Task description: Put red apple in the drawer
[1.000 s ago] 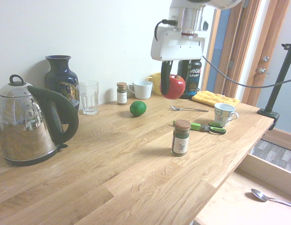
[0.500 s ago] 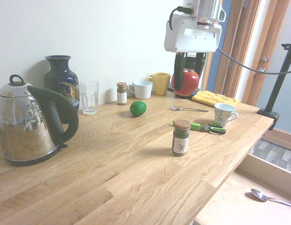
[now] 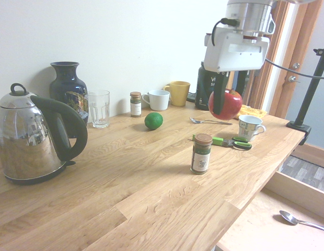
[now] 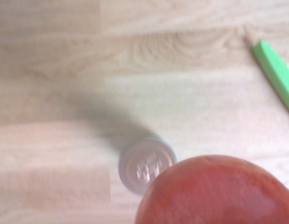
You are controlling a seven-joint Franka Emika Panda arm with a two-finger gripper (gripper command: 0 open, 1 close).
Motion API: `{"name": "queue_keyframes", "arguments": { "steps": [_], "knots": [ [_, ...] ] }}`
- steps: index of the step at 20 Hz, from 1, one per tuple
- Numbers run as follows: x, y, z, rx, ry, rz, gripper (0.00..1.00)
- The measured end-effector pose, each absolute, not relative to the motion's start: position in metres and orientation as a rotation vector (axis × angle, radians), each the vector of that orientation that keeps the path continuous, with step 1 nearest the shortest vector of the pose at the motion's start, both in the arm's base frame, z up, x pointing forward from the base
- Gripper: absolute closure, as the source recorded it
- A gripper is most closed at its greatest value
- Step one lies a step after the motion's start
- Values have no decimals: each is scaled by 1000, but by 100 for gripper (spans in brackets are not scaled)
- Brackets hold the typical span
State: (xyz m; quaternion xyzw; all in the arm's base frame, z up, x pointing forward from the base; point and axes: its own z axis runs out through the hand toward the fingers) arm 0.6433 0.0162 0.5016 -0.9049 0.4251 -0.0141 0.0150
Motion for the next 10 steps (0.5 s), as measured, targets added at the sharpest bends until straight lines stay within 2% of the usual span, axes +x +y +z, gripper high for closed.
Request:
{"name": "queue_keyframes", "arguments": {
  "steps": [10],
  "knots": [
    [551,2,450,-2801,1359,-30,100]
  ]
}}
